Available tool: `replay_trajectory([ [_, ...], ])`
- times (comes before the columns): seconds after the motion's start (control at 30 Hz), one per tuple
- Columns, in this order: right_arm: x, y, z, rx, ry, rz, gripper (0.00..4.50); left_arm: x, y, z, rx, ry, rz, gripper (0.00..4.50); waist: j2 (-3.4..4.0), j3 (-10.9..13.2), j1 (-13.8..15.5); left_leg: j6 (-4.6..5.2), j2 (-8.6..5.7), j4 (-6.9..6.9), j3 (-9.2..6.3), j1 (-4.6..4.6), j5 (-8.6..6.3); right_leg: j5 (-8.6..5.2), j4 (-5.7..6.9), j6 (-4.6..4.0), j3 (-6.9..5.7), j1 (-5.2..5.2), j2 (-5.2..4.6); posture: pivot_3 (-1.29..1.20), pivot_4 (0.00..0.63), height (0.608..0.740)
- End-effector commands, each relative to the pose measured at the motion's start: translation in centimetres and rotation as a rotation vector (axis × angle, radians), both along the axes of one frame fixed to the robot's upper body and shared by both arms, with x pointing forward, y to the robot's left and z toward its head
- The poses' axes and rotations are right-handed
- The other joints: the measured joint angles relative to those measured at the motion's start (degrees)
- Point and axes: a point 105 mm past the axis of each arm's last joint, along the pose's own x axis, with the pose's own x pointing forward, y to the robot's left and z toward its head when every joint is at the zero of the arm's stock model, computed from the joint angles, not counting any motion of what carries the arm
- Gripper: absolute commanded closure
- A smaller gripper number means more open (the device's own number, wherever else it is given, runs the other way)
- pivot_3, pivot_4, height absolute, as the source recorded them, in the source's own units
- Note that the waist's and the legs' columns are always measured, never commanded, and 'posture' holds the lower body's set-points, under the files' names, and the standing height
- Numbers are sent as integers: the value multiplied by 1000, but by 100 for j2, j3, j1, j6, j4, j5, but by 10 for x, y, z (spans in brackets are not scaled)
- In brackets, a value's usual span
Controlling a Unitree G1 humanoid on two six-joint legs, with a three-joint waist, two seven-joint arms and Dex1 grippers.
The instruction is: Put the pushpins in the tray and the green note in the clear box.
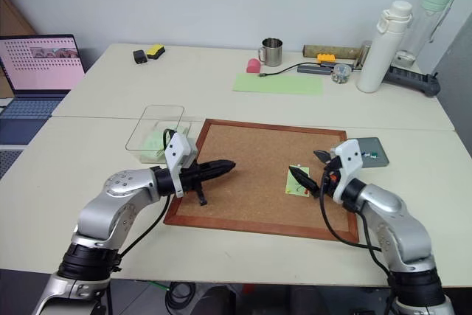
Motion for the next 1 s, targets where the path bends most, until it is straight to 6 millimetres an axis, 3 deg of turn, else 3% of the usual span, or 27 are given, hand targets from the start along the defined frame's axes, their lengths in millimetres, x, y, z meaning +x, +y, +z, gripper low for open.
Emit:
replay_trajectory([
  [0.03,9,4,5,-15,-47,-11,0,-2,-6,-4,0,-14,-6,4479,0,0,-2,0,0,0,0,0,0,0,0,0,0,-1,0,0,150,740],
  [0.33,23,13,-8,-42,-21,-13,0,-5,-10,-58,96,114,32,4479,3,0,-9,0,1,-1,1,1,0,0,5,0,2,-5,1,0,150,740],
  [0.5,26,20,-14,-33,-2,8,0,-5,-12,-59,78,123,48,4479,8,-4,0,0,0,1,0,2,0,1,7,1,2,-1,-1,0,150,740],
  [0.73,28,22,-17,-25,6,13,1147,-3,-12,-56,83,116,51,4500,17,-9,-2,0,-1,3,0,5,0,2,11,1,3,0,-1,0,150,740],
  [1.0,34,15,-19,-43,-4,-22,2908,-5,-13,-57,95,113,53,4500,17,-9,-3,0,-1,3,0,5,0,2,12,1,3,0,-1,0,150,740],
])
